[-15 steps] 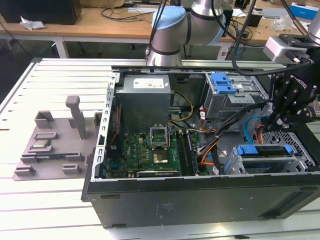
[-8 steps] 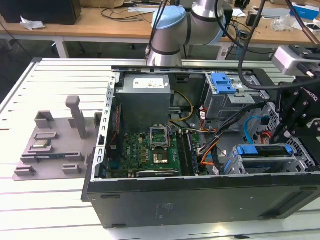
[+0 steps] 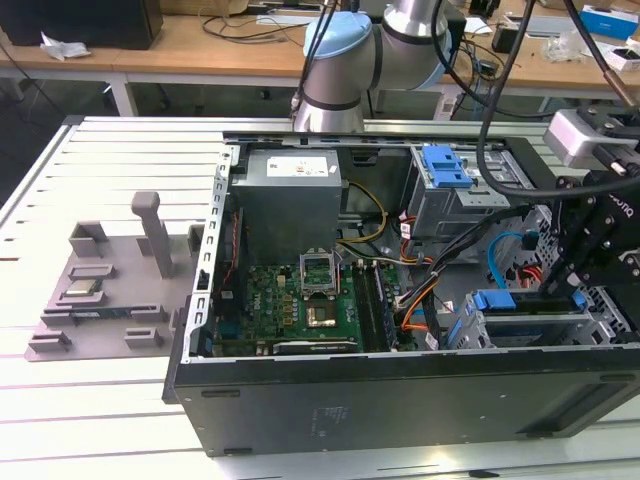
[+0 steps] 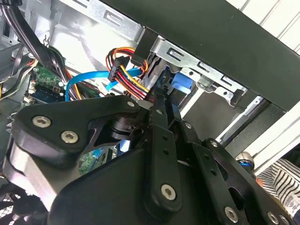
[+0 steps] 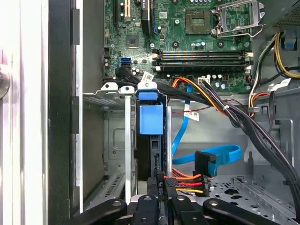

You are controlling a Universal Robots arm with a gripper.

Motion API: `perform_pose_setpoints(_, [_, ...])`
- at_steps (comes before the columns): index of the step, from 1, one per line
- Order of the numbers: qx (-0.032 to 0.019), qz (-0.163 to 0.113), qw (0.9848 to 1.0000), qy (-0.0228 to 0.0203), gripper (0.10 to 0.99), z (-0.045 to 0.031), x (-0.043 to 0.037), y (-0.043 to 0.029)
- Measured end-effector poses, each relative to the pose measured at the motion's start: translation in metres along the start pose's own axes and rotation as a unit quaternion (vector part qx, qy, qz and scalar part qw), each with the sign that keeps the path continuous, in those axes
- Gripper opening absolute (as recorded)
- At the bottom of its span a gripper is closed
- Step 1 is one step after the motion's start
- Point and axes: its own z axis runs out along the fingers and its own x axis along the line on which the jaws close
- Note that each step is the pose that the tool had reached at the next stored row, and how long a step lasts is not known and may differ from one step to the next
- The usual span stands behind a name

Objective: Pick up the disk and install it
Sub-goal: 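Insert the first disk wire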

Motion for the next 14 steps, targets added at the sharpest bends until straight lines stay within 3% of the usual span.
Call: perform_pose_setpoints(14, [0.0001,0.0,1.0,0.0002,0.176,0.0042,0.0001,-0.0031])
